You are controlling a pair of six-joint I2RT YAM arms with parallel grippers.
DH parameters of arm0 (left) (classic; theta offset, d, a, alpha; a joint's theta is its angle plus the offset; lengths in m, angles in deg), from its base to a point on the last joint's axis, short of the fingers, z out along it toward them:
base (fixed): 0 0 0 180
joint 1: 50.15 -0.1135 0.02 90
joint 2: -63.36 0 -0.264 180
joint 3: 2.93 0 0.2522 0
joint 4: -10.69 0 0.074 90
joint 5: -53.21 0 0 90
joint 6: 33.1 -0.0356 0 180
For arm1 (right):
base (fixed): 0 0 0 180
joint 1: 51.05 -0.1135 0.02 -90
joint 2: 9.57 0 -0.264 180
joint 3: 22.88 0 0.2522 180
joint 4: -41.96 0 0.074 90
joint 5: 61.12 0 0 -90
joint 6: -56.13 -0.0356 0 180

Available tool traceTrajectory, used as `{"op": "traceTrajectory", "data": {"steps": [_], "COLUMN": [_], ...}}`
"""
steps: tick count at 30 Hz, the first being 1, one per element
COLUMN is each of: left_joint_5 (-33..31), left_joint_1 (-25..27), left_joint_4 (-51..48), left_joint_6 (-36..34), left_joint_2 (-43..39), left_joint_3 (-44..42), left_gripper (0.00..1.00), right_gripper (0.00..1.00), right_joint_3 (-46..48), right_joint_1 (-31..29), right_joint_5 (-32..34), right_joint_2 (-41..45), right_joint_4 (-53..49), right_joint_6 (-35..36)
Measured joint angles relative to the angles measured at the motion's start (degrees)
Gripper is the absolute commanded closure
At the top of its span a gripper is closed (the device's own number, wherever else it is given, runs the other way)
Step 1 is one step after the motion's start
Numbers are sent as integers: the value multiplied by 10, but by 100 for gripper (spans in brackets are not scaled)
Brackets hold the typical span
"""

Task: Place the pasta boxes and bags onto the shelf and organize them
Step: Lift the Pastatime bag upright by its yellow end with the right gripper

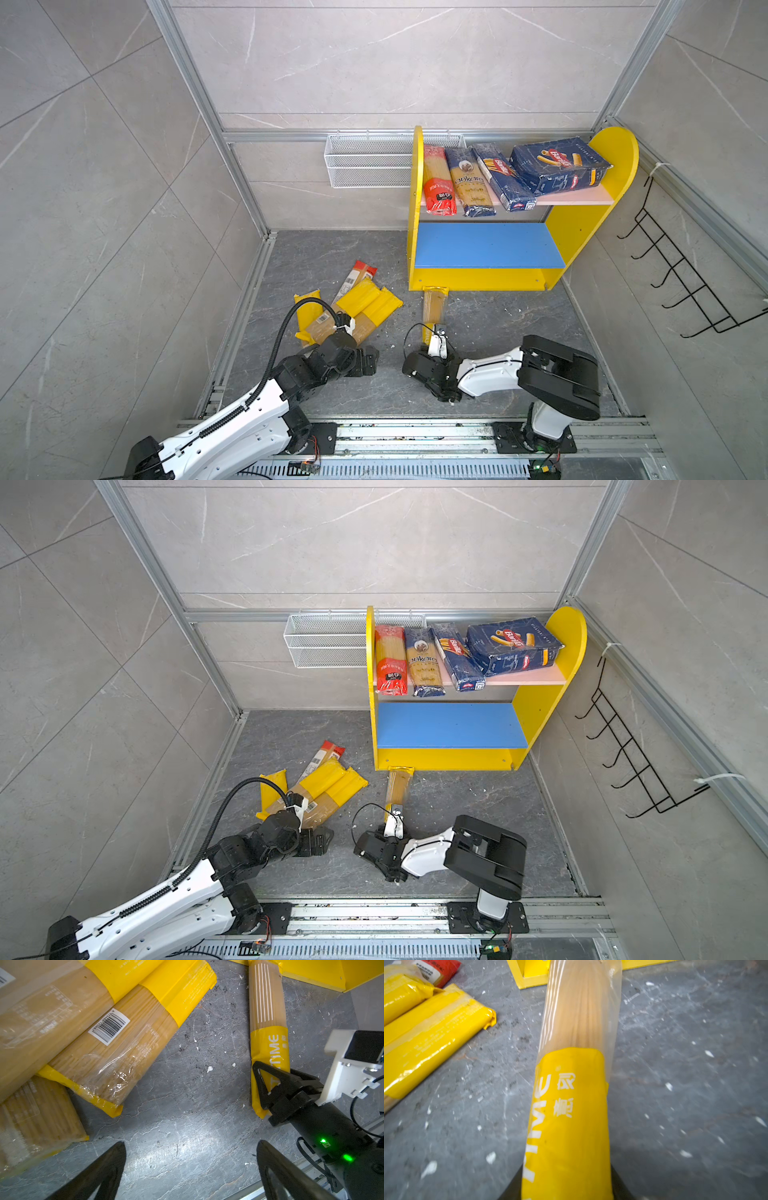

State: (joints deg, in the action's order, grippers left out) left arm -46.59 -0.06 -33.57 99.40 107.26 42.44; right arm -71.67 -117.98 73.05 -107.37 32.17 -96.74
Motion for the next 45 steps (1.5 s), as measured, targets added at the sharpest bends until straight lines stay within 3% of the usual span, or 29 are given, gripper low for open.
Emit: {"op": "traceTrajectory", "data": {"steps": [8,20,31,45], "left_joint_5": [-22,-42,-50,-50], "left_joint_1": [11,13,13,13], "left_joint_4": [-16,-42,-36,-24], "left_joint_6": [4,11,10,-8], "left_joint_2": [-25,-37,22,94], "left_joint_3": [4,10,35,101], "left_gripper": [0,0,0,0], "right_gripper": [83,83,84,85], "right_joint_3": [118,187,228,200], "right_joint_1": [-2,-2,-2,-2], "right_joint_5": [-92,-191,-217,-217], "right_joint_2": [179,421,553,631], "right_joint_4": [-22,-137,-171,-226], "right_joint_6": [-1,25,43,80]}}
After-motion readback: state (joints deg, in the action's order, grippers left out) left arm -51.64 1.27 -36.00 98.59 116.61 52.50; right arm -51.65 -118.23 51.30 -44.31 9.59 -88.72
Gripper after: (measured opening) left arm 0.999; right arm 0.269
